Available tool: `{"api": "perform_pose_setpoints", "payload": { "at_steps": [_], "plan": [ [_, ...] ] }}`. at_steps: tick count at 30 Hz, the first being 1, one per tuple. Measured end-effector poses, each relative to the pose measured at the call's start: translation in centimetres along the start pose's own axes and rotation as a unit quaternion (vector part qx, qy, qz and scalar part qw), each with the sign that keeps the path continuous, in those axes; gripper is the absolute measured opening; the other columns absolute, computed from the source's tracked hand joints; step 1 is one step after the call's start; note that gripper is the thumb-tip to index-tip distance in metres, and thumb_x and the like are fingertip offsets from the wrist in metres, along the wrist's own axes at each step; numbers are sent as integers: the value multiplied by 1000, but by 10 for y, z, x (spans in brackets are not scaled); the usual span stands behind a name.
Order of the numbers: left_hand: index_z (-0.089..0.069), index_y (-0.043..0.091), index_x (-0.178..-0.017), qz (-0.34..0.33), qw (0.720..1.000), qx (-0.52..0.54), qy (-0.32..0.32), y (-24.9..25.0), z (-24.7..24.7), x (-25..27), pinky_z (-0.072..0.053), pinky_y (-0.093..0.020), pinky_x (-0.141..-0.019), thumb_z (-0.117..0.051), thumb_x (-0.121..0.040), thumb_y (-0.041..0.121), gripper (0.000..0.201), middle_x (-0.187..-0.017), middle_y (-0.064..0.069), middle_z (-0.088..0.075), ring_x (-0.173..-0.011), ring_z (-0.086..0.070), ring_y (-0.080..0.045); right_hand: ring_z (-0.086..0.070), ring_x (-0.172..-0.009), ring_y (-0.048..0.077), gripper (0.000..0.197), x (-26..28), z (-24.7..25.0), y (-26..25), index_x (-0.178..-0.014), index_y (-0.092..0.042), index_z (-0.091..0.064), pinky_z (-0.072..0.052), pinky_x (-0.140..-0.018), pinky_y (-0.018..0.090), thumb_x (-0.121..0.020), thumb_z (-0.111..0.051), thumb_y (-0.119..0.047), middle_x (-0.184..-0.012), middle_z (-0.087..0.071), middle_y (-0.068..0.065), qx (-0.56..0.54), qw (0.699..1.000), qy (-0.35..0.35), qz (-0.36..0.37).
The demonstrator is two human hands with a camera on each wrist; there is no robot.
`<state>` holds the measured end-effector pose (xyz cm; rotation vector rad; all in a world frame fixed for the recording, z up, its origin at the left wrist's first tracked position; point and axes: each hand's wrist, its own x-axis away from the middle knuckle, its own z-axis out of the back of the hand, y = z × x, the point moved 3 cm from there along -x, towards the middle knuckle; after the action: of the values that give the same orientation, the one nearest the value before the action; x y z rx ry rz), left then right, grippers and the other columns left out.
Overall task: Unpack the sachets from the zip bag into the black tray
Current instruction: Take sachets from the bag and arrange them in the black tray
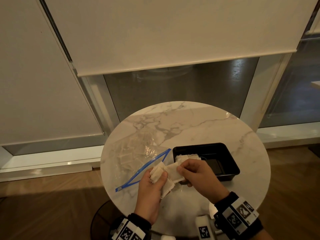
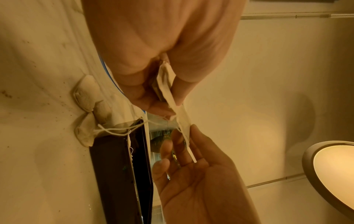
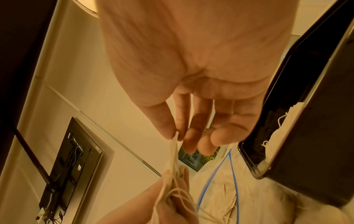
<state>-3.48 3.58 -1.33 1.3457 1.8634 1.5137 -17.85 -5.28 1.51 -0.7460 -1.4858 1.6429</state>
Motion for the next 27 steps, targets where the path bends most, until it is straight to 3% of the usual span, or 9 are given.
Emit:
{"api": "perform_pose_setpoints", "payload": {
  "at_steps": [6,9,14,17,27],
  "plan": [
    [-66,22,-116,1,1000,-19,21,-3,4,-3,-59,-38,-75,-66,-94,15,23,-108,-6,-74,-101,-71,-27,-65,-69,15,13,-1,15,-2,-84,-8,-72,-56,-62,24,-92,-68,-18,-81,-71,13,15,999,44,14],
    [-65,20,-118,3,999,-16,35,-6,8,-5,-56,-34,-69,-66,-94,14,25,-112,-11,-72,-99,-69,-27,-68,-72,15,13,-9,38,2,-80,-19,-74,-59,-70,32,-90,-70,-25,-76,-72,0,99,987,120,50],
    [-65,20,-118,5,999,-16,35,-7,8,-6,-57,-36,-73,-65,-95,14,25,-112,-11,-72,-103,-69,-29,-68,-70,6,10,-15,65,-3,-81,-19,-76,-53,-67,21,-89,-72,-22,-75,-74,-4,110,984,131,48],
    [-64,21,-119,7,999,-18,35,-7,7,-6,-58,-37,-75,-64,-95,15,25,-113,-9,-71,-105,-68,-28,-68,-73,7,10,-21,83,4,-82,-22,-74,-53,-69,24,-91,-70,-25,-75,-72,-6,173,967,183,38],
    [-63,24,-118,14,999,-26,44,-7,6,-6,-58,-38,-75,-64,-95,15,25,-114,-8,-69,-105,-67,-28,-65,-87,14,8,-43,96,44,-93,-21,-69,-51,-77,26,-93,-66,-14,-90,-69,-4,281,944,169,-40]
  ]
}}
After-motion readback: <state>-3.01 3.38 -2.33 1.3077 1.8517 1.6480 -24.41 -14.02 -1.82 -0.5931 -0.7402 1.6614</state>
